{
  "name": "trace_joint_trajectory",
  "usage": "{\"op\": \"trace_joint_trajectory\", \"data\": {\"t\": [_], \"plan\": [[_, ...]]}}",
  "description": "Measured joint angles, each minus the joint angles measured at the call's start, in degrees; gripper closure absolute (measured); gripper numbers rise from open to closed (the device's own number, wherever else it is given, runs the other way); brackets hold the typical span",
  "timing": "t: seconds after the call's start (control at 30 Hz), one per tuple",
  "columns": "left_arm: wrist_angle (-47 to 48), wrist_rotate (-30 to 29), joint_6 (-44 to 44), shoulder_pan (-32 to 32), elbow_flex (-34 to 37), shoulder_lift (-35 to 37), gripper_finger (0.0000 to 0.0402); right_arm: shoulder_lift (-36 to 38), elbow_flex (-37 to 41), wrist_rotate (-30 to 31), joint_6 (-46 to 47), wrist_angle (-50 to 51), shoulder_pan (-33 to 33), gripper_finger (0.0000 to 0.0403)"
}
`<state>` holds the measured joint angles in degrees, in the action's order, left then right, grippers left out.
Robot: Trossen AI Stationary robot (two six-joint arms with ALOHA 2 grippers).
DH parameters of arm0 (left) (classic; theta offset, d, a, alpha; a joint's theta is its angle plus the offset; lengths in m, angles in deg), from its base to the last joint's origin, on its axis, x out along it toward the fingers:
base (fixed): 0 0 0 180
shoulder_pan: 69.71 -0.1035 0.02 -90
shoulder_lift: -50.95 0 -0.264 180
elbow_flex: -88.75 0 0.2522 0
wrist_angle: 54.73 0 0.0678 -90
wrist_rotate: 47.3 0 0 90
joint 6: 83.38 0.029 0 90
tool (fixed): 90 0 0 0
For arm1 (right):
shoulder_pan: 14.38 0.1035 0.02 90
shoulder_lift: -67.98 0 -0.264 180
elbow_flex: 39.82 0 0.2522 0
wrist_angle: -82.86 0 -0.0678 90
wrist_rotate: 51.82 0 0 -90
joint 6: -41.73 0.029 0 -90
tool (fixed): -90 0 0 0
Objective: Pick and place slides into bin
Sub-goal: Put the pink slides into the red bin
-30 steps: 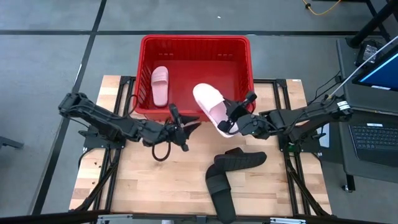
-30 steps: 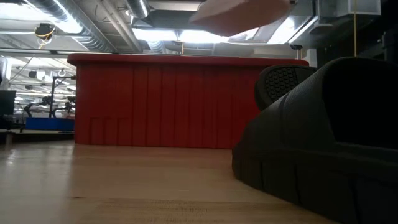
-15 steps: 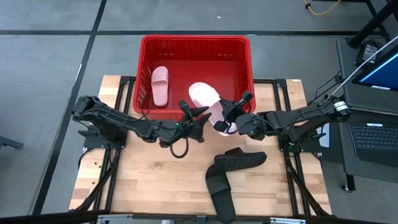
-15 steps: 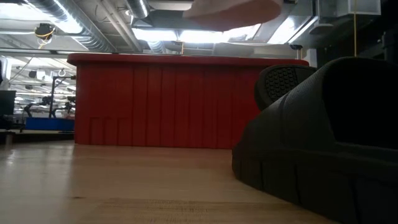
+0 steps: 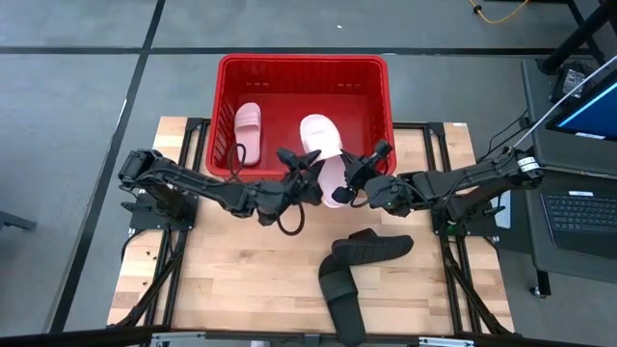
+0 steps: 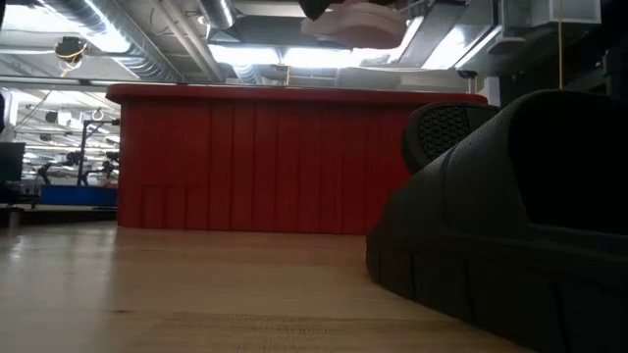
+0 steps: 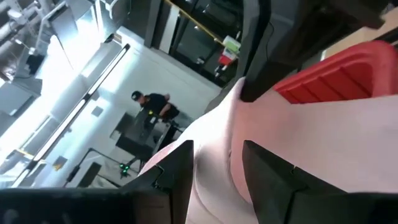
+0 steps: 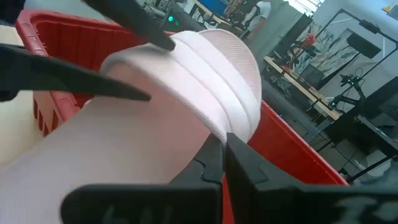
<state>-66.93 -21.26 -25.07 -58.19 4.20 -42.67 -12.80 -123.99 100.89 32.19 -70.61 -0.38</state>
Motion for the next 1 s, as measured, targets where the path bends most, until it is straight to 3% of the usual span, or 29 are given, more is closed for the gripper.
{"op": "trace_joint_trajectory", "data": {"t": [0.3, 0.53, 0.8, 1.0], "plan": [[0.0, -2.4, 2.5, 0.0, 0.0, 0.0, 0.0283, 0.0, 0.0, -0.2, 0.0, 0.3, 0.0, 0.0397], [0.0, -2.6, 2.7, -0.7, 0.0, 0.0, 0.0322, 0.0, 0.0, -0.3, 0.2, 0.3, 0.1, 0.0397], [0.0, -4.2, 8.8, -0.5, 0.0, 0.0, 0.039, 0.0, 0.0, -3.1, 0.1, 0.4, 0.1, 0.0397], [0.2, -4.8, 10.0, -0.2, 0.0, 1.1, 0.0394, 0.0, 0.0, -4.8, -0.2, 0.1, 0.0, 0.0392]]}}
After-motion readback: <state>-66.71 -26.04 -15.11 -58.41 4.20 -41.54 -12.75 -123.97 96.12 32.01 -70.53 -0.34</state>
